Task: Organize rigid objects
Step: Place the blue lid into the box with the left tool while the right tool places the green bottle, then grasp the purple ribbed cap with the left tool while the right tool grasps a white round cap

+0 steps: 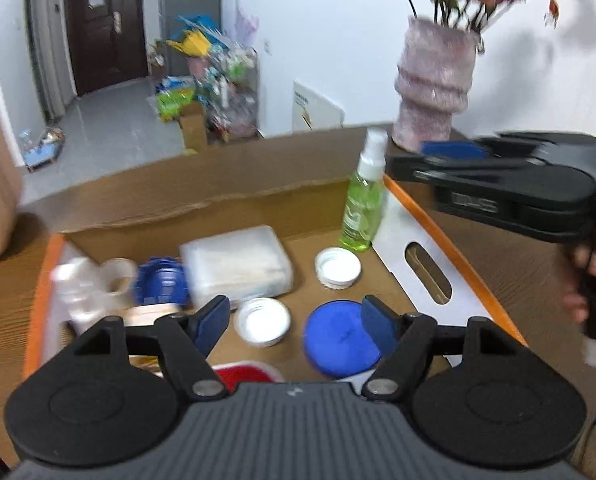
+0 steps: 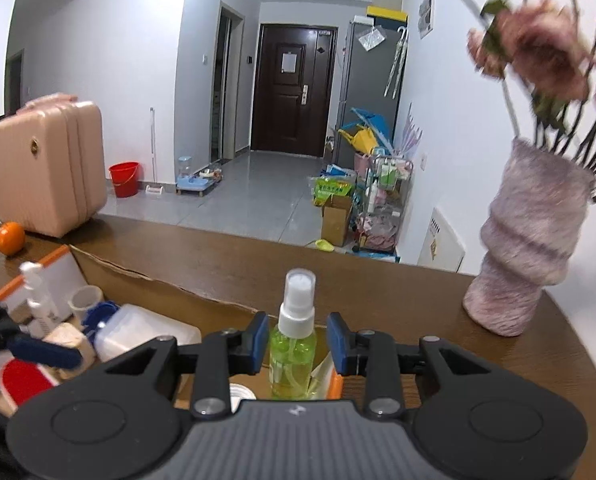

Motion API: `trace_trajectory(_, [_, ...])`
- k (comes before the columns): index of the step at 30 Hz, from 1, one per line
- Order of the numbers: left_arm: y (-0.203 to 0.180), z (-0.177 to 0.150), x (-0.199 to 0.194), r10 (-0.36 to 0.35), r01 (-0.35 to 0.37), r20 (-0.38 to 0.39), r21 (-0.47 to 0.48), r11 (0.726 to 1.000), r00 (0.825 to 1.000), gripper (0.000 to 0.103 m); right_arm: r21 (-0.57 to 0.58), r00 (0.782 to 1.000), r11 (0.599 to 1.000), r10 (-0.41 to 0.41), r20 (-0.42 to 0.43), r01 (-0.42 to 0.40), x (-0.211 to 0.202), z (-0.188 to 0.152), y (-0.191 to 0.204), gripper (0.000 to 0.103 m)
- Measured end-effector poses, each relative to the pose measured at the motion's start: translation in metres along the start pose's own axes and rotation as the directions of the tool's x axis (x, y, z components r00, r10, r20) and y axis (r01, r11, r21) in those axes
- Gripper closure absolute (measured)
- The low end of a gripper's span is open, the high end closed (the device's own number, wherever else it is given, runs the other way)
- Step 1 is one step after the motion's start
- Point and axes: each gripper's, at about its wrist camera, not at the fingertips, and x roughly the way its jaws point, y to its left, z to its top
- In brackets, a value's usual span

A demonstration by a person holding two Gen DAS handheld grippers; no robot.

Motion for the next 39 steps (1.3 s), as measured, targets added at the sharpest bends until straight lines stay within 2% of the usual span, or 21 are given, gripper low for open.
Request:
trace_trajectory(2, [0.007,-0.011,-0.029,0.054,-0.054,0.051,-0.004,0.999,0.997,0.018,-0.005,1.0,1.0,-0.004,0.013,0.004,-0.031,-0.001,0.002,0.072])
trace_trajectory(4, [0.013,-0.03,-0.06,0.112,-0.112,0.093,0.003,0.994,0.989,0.018,-0.006,1.0,1.0,-0.001,0.026,0.001,-0.066,-0.008,0.006,0.07])
trace_trajectory(6, [0.021,-0.055,-0.091,0.145,-0.142,0.114,-0.034,0.989,0.983,0.013,-0.001,0.999,1.0,0.002,0.049,-0.002,-0.102,-0.022,0.013,0.06])
trace_trajectory(8, [0.025,-0.082,-0.12,0.183,-0.174,0.142,-0.07,0.982,0.973,0.008,0.014,0.997,1.0,0.005,0.077,-0.006,-0.135,-0.041,0.02,0.041])
trace_trajectory(11, [0.02,-0.132,-0.159,0.241,-0.229,0.181,-0.084,0.97,0.953,0.004,0.032,0.994,0.998,0.042,0.102,-0.046,-0.18,-0.081,0.041,0.034])
trace_trajectory(14, [0.007,-0.183,-0.191,0.297,-0.283,0.183,-0.099,0.954,0.937,0.002,0.077,0.993,0.995,0.063,0.096,-0.07,-0.213,-0.127,0.067,0.025])
trace_trajectory(17, [-0.005,-0.225,-0.215,0.296,-0.278,0.165,-0.127,0.952,0.941,0.001,0.125,0.993,0.986,0.098,0.072,-0.106,-0.236,-0.171,0.09,0.025])
trace_trajectory(20, [-0.016,-0.249,-0.226,0.279,-0.263,0.136,-0.121,0.957,0.951,0.001,0.121,0.988,0.981,0.152,0.034,-0.155,-0.25,-0.196,0.104,0.025])
trace_trajectory(21, [-0.018,-0.253,-0.228,0.287,-0.272,0.134,-0.115,0.955,0.949,0.001,0.103,0.988,0.983,0.153,0.021,-0.155,-0.253,-0.201,0.109,0.025])
trace_trajectory(24, [-0.027,-0.257,-0.231,0.32,-0.306,0.136,-0.11,0.946,0.938,0.001,0.071,0.997,0.994,0.079,0.024,-0.08,-0.262,-0.208,0.116,0.025])
trace_trajectory(29, [-0.039,-0.256,-0.224,0.301,-0.291,0.137,-0.09,0.953,0.944,0.001,0.104,0.996,0.991,0.082,0.031,-0.085,-0.271,-0.219,0.107,0.025])
trace_trajectory(31, [-0.043,-0.252,-0.214,0.279,-0.269,0.131,-0.089,0.959,0.951,0.001,0.116,0.997,0.99,0.071,0.025,-0.074,-0.268,-0.221,0.1,0.025])
trace_trajectory(35, [-0.053,-0.229,-0.181,0.186,-0.18,0.108,-0.069,0.981,0.977,0.001,0.13,0.999,0.99,0.045,0.004,-0.045,-0.251,-0.219,0.083,0.027])
trace_trajectory(39, [-0.077,-0.195,-0.135,0.132,-0.138,0.141,0.037,0.99,0.981,0.005,0.13,0.999,0.991,0.027,-0.024,-0.023,-0.228,-0.21,0.067,0.033])
